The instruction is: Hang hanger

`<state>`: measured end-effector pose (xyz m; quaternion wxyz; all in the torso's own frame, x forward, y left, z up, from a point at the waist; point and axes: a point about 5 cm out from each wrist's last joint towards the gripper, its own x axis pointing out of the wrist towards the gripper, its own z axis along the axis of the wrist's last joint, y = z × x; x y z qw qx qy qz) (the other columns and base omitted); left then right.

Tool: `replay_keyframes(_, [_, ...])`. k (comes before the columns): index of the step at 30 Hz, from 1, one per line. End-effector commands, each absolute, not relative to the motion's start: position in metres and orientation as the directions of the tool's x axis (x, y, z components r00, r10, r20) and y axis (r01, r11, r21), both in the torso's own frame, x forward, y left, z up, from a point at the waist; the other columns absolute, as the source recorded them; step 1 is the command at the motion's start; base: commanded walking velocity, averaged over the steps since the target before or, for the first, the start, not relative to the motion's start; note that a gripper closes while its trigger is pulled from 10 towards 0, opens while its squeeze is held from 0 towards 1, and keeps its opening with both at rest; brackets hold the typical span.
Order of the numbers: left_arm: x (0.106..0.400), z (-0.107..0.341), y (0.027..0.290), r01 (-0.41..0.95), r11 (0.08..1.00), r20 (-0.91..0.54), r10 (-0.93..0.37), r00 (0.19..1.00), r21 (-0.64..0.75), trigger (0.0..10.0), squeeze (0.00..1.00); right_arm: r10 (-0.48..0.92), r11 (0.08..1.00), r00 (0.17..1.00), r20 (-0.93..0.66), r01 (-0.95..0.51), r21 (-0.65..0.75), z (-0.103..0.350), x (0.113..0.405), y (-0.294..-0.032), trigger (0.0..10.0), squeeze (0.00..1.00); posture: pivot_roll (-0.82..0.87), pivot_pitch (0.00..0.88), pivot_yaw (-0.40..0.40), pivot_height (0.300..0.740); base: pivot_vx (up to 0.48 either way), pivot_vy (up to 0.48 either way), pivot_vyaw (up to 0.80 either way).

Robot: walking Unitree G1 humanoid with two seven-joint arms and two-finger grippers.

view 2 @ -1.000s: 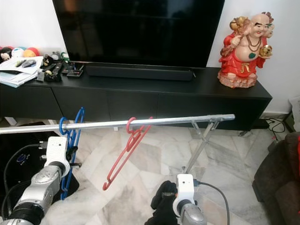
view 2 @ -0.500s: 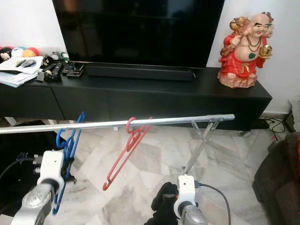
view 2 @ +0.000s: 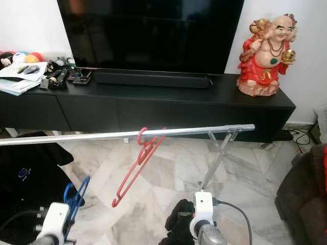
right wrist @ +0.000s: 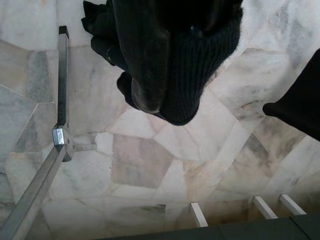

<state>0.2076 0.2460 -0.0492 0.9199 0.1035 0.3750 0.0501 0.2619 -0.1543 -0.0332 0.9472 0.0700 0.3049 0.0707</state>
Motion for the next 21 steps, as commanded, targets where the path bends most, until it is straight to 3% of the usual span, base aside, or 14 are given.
replay_keyframes(1, [0.2,-0.056,0.246,0.01,0.968,-0.707,0.176,0.685,0.251,10.0,0.0,0.165,0.982,0.815,-0.556,-0.081,0.173,-0.031,0.264,-0.157,10.0,0.0,0.11,0.0,-0.009,0.74,0.0,0.0,0.0])
replay_keyframes(2, [0.185,-0.066,0.246,0.026,0.965,-0.755,0.186,0.628,0.259,10.0,0.0,0.163,0.982,0.814,-0.557,-0.078,0.173,-0.031,0.264,-0.157,10.0,0.0,0.11,0.0,-0.008,0.74,0.0,0.0,0.0])
replay_keyframes(5, [0.172,-0.075,0.245,0.009,0.969,-0.792,0.195,0.578,0.245,10.0,0.0,0.162,0.982,0.815,-0.556,-0.077,0.173,-0.031,0.264,-0.156,10.0,0.0,0.1,0.0,0.0,0.74,0.0,0.126,0.0])
replay_keyframes(21, [0.161,-0.085,0.231,0.019,0.976,-0.824,0.172,0.54,0.216,10.0,0.0,0.156,0.982,0.823,-0.547,-0.071,0.173,-0.03,0.265,-0.155,10.0,0.0,0.1,0.0,0.012,0.74,0.0,0.48,0.0])
